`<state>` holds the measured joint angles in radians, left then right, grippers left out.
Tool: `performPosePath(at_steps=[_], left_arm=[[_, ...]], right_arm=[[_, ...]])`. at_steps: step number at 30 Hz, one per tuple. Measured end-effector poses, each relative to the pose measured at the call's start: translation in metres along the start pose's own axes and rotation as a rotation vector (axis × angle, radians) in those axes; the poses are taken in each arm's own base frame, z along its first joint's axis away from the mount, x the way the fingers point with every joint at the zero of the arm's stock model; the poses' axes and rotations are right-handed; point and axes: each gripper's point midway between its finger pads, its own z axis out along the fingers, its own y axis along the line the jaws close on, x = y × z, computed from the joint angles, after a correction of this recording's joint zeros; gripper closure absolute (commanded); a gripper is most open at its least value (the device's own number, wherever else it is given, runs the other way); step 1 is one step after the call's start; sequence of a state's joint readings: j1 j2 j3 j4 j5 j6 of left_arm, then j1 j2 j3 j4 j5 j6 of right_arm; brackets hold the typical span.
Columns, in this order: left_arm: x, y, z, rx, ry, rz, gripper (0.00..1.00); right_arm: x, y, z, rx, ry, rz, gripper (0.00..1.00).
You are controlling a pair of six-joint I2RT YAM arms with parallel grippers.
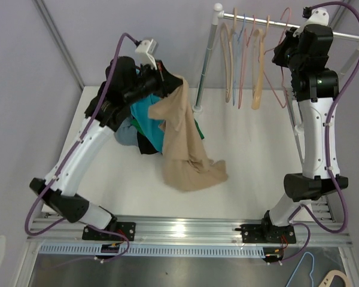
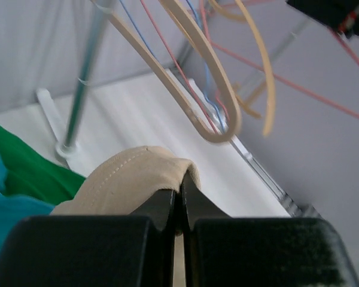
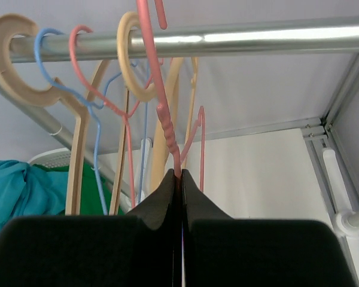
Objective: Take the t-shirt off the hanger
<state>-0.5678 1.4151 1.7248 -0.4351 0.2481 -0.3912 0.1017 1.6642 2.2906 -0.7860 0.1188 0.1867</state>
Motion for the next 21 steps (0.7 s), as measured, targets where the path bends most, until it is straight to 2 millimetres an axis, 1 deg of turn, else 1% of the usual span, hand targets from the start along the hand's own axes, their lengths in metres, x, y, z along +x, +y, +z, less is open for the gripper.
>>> performPosePath(at_steps=[4, 7, 9, 11, 12, 13, 14, 18, 21], left_arm=[[-0.044, 0.046, 0.036, -0.062, -0.110, 0.053, 0.99], [-0.085, 0.081, 0.062, -0.098, -0.234, 0.139, 0.99], [-0.121, 0.103, 0.077, -0.115, -0.317, 0.191, 0.99], [-0.168, 0.119, 0.083, -0.119, -0.437, 0.248, 0.99], [-0.186, 0.129, 0.081, -0.129, -0.485, 0.268, 0.99], [-0.203, 0.141, 0.075, -0.139, -0.537, 0.288, 0.99], [-0.213, 0.155, 0.067, -0.158, -0.567, 0.299, 0.99], [-0.241, 0.205, 0.032, -0.251, -0.655, 0.331, 0.99], [-0.251, 0.227, 0.018, -0.283, -0.692, 0.336, 0.99]], right_arm=[[0.002, -0.006, 0.026, -0.004, -0.008, 0.010, 1.00], [0.000, -0.009, 0.038, -0.014, -0.025, 0.017, 1.00], [-0.002, -0.011, 0.046, -0.014, -0.037, 0.019, 1.00], [-0.004, -0.011, 0.051, -0.019, -0.046, 0.020, 1.00], [-0.005, -0.011, 0.054, -0.020, -0.050, 0.020, 1.00], [-0.005, -0.011, 0.056, -0.022, -0.054, 0.020, 1.00], [-0.005, -0.011, 0.059, -0.021, -0.057, 0.018, 1.00], [-0.008, -0.011, 0.067, -0.030, -0.071, 0.018, 1.00], [-0.006, -0.012, 0.073, -0.033, -0.071, 0.019, 1.00]])
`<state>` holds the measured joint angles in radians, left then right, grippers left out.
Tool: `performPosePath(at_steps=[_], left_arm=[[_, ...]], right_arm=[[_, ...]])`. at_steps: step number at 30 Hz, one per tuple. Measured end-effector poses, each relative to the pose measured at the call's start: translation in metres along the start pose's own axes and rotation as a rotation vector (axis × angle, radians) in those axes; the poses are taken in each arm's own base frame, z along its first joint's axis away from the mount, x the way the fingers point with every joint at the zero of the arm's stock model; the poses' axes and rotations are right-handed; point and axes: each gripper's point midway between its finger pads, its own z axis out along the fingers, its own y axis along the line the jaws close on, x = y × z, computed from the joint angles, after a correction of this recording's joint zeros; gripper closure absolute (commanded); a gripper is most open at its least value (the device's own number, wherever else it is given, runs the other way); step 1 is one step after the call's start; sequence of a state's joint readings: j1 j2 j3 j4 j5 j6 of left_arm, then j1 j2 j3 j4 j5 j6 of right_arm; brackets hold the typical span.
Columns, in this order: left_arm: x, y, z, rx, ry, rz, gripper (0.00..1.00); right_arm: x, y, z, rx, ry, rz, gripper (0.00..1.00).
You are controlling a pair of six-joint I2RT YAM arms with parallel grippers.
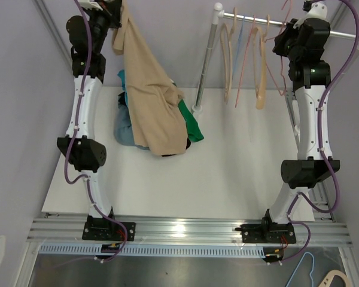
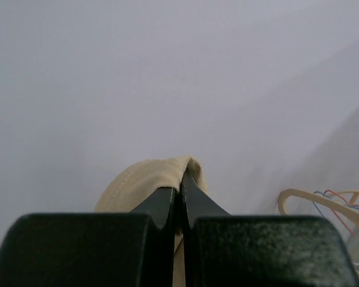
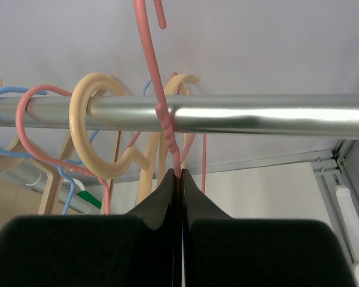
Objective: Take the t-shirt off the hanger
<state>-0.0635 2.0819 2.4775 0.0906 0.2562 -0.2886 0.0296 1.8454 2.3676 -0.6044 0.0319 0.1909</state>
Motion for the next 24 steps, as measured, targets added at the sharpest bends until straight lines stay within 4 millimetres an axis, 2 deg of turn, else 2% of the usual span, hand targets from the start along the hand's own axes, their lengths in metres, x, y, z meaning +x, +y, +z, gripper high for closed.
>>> performPosePath(at_steps=[2, 4, 5, 8, 10, 12, 15, 17, 21, 22, 24], left_arm=[[0.013, 0.008, -0.001, -0.011, 0.016, -0.012, 0.99], [0.044, 0.010, -0.003, -0.008, 0.074, -0.055, 0.99], [0.064, 0.010, -0.006, -0.001, 0.119, -0.086, 0.99], [0.145, 0.007, -0.027, -0.001, 0.308, -0.200, 0.99], [0.210, 0.002, -0.057, -0.041, 0.461, -0.275, 0.99], [0.267, -0.012, -0.092, -0.083, 0.616, -0.350, 0.99], [0.326, -0.037, -0.139, -0.134, 0.789, -0.469, 0.99], [0.349, -0.052, -0.169, -0.164, 0.874, -0.526, 0.99], [0.370, -0.066, -0.219, -0.260, 0.967, -0.577, 0.99], [0.372, -0.067, -0.228, -0.283, 0.980, -0.597, 0.99], [0.374, -0.065, -0.230, -0.312, 0.984, -0.649, 0.99]], right_arm=[[0.003, 0.000, 0.003, -0.002, 0.007, 0.001, 1.00], [0.005, 0.000, 0.005, -0.004, 0.010, 0.005, 1.00], [0.006, 0.000, 0.005, -0.004, 0.013, 0.008, 1.00], [0.011, 0.001, 0.007, -0.011, 0.025, 0.018, 1.00], [0.013, 0.004, 0.008, -0.024, 0.033, 0.019, 1.00], [0.017, 0.006, 0.010, -0.036, 0.041, 0.020, 1.00], [0.024, 0.010, 0.016, -0.052, 0.057, 0.023, 1.00], [0.031, 0.012, 0.020, -0.060, 0.071, 0.025, 1.00], [0.044, 0.017, 0.028, -0.073, 0.100, 0.025, 1.00], [0.047, 0.017, 0.030, -0.075, 0.105, 0.024, 1.00], [0.050, 0.020, 0.030, -0.082, 0.114, 0.023, 1.00]])
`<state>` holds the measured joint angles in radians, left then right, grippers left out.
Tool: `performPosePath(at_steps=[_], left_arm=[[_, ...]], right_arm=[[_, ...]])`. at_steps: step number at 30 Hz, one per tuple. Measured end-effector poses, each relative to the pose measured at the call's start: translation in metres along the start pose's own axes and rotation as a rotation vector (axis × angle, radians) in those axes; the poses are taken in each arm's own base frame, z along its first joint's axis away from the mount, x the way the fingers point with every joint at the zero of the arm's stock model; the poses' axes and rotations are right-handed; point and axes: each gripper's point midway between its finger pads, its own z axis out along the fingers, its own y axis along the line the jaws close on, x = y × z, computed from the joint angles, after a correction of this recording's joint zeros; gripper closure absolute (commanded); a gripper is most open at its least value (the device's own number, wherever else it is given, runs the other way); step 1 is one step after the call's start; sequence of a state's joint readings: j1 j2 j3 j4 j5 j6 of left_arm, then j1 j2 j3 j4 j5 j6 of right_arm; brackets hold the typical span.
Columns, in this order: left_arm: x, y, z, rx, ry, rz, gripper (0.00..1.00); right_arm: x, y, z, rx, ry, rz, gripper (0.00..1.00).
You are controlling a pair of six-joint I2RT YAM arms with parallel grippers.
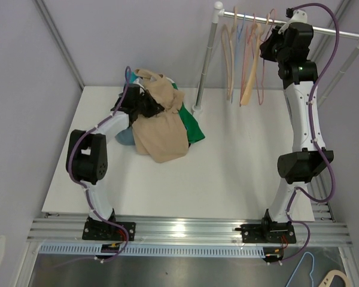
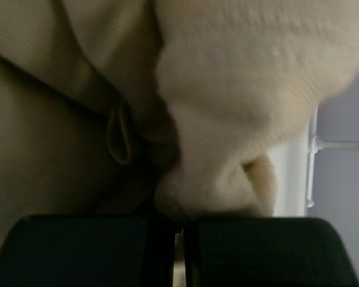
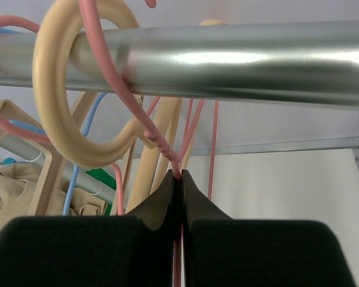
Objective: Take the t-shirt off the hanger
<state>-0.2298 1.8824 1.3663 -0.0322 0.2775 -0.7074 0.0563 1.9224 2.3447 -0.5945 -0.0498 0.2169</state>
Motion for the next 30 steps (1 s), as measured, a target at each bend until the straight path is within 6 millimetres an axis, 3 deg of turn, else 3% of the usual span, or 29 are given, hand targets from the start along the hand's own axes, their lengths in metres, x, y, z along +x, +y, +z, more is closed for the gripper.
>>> performPosePath(at_steps=[5, 9, 10, 13, 15, 18, 19, 25, 26, 27, 30], left_arm=[[-0.027, 0.023, 0.025, -0.019, 0.053, -0.111, 0.99], [-0.027, 0.035, 0.028, -0.064, 0.078, -0.133, 0.99], [-0.027, 0.035, 0.027, -0.073, 0.080, -0.129, 0.95], [-0.031, 0.034, 0.023, -0.097, 0.084, -0.106, 0.65], [-0.038, 0.030, 0.020, -0.102, 0.076, -0.088, 0.51], [-0.053, 0.022, 0.014, -0.114, 0.054, -0.047, 0.04], [-0.059, 0.018, 0.011, -0.117, 0.044, -0.035, 0.00], [-0.097, 0.005, -0.014, -0.151, -0.055, 0.008, 0.01], [-0.101, 0.004, -0.020, -0.156, -0.069, 0.014, 0.01], [-0.103, 0.003, -0.025, -0.161, -0.080, 0.016, 0.00], [-0.108, -0.001, -0.043, -0.176, -0.106, 0.029, 0.00]], right_arm=[[0.003, 0.001, 0.000, -0.003, 0.006, -0.002, 1.00], [0.015, -0.003, 0.003, 0.003, 0.035, -0.007, 1.00], [0.015, -0.003, 0.003, 0.003, 0.035, -0.007, 1.00], [0.014, -0.003, 0.002, 0.002, 0.032, -0.007, 1.00], [0.014, -0.002, 0.002, -0.001, 0.032, -0.007, 1.00], [0.014, -0.002, 0.002, 0.000, 0.032, -0.007, 1.00], [0.014, -0.003, 0.002, 0.004, 0.032, -0.007, 1.00], [0.012, -0.013, -0.003, 0.063, 0.028, -0.007, 1.00], [0.011, -0.015, -0.005, 0.074, 0.025, -0.007, 0.98], [0.011, -0.016, -0.008, 0.081, 0.025, -0.007, 0.79], [0.010, -0.020, -0.018, 0.095, 0.023, -0.005, 0.56]])
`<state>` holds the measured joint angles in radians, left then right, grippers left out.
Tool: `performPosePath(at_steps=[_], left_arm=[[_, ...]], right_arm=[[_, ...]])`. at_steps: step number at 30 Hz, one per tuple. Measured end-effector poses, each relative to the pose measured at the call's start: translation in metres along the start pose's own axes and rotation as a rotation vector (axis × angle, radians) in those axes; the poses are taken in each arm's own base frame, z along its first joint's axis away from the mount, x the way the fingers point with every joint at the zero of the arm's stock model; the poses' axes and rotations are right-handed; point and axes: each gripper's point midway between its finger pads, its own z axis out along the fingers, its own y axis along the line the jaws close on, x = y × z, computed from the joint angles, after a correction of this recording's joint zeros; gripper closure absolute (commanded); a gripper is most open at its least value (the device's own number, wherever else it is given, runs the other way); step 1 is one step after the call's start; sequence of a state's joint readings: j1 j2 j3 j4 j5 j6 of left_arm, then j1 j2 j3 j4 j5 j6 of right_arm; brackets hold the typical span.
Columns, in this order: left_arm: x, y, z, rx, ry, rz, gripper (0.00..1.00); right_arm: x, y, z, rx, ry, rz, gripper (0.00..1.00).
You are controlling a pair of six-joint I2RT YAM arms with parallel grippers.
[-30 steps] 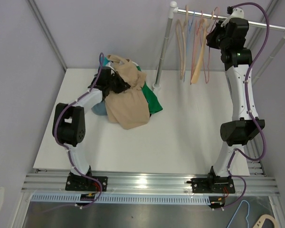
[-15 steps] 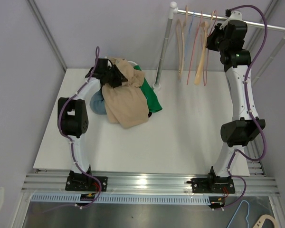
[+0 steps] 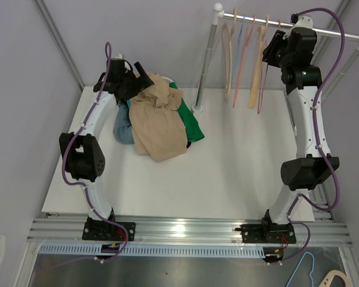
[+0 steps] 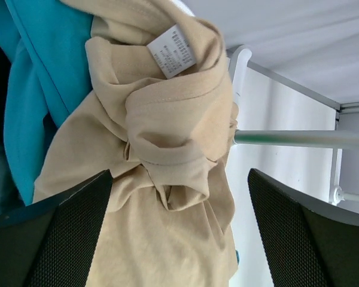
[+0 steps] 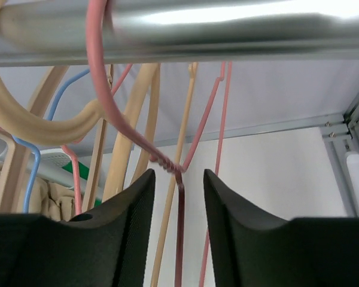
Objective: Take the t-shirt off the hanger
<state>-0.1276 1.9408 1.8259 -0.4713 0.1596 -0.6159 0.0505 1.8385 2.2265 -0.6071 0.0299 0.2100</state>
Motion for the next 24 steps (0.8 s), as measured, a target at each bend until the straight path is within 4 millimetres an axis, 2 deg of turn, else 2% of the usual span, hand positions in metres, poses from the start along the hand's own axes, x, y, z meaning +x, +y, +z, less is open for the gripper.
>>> performPosePath(at_steps=[2, 5, 7, 11, 12, 14, 17, 19, 22, 23, 24], left_arm=[[-0.005, -0.005, -0.010, 0.009, -0.015, 0.015, 0.00], [-0.012, -0.009, -0.022, 0.010, -0.041, 0.034, 0.01], [-0.015, -0.010, -0.031, -0.002, -0.055, 0.050, 0.01], [-0.023, -0.012, -0.056, -0.029, -0.078, 0.076, 0.01], [-0.027, -0.015, -0.063, -0.032, -0.089, 0.084, 0.00], [-0.034, -0.022, -0.083, -0.024, -0.116, 0.103, 0.00], [-0.040, -0.038, -0.125, 0.014, -0.175, 0.152, 0.01], [-0.039, -0.053, -0.160, 0.065, -0.226, 0.191, 0.01], [-0.018, -0.070, -0.220, 0.164, -0.296, 0.252, 0.01], [-0.013, -0.073, -0.233, 0.190, -0.315, 0.268, 0.01], [0.002, -0.072, -0.253, 0.222, -0.330, 0.281, 0.00]], right_arm=[[-0.002, -0.001, -0.006, 0.005, -0.007, -0.002, 0.53], [-0.008, -0.003, -0.013, 0.009, -0.023, -0.004, 0.39], [-0.015, -0.004, -0.016, 0.010, -0.037, -0.008, 0.36], [-0.042, -0.003, -0.031, 0.016, -0.090, -0.025, 0.12], [-0.052, -0.003, -0.038, 0.020, -0.116, -0.028, 0.01], [-0.066, -0.004, -0.055, 0.036, -0.158, -0.030, 0.01], [-0.071, -0.009, -0.086, 0.068, -0.188, -0.028, 0.00], [-0.065, -0.013, -0.113, 0.085, -0.193, -0.025, 0.01], [-0.056, -0.015, -0.153, 0.097, -0.213, -0.007, 0.00], [-0.052, -0.014, -0.167, 0.094, -0.218, 0.000, 0.01], [-0.049, -0.014, -0.179, 0.091, -0.224, 0.009, 0.00]])
